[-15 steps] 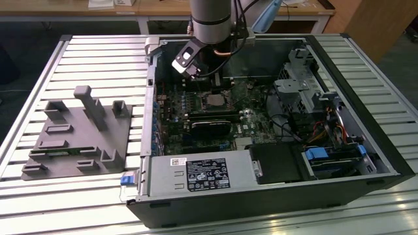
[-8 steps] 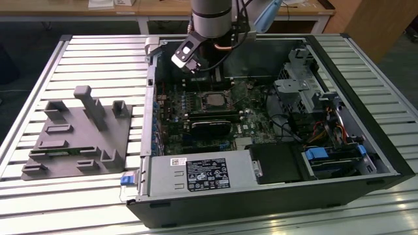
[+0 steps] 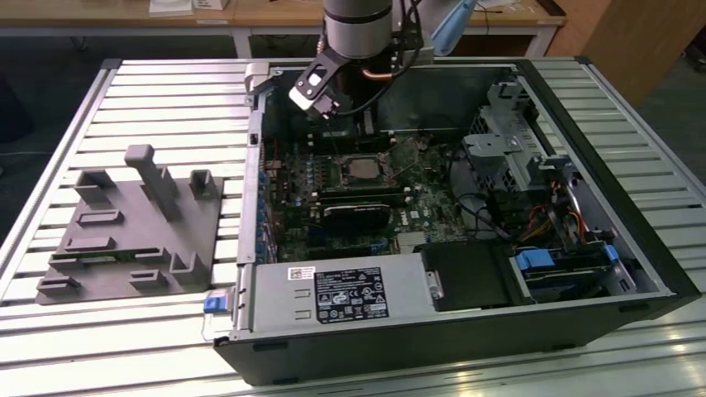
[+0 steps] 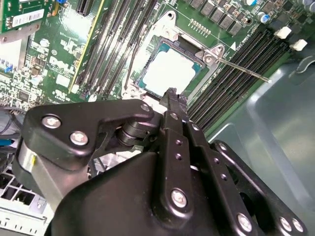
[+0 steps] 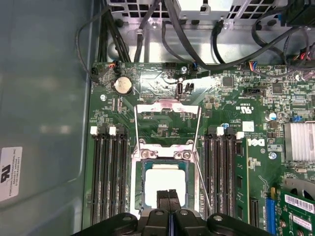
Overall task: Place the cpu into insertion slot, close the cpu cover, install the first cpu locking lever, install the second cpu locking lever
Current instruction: 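Place the cpu into insertion slot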
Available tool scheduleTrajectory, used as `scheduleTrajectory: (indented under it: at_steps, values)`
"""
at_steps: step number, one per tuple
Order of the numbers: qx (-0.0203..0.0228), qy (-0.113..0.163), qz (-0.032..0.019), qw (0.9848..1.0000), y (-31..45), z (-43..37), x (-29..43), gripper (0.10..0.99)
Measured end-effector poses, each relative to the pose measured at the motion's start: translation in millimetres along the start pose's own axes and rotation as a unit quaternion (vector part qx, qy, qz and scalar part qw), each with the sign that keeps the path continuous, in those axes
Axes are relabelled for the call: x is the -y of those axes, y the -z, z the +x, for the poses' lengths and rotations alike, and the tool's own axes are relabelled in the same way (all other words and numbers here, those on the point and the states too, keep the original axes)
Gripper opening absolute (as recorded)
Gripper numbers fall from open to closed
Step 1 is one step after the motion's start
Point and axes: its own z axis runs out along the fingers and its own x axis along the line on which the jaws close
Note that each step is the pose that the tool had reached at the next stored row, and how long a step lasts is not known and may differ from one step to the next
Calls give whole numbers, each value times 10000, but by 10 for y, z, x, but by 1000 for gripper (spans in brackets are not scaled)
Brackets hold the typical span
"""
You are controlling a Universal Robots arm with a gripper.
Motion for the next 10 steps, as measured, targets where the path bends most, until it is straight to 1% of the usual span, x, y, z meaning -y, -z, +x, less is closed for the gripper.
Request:
scheduleTrajectory:
  at_steps: [2,3,4,7,10]
  values:
    - [2,-7,177,9998,-6,0,-25,106]
    - [2,-9,256,9997,-9,-1,-41,106]
    - [2,-10,274,9996,-9,-1,-47,106]
    - [2,-14,276,9996,-11,0,-60,106]
    - [2,-18,275,9996,-18,0,-110,106]
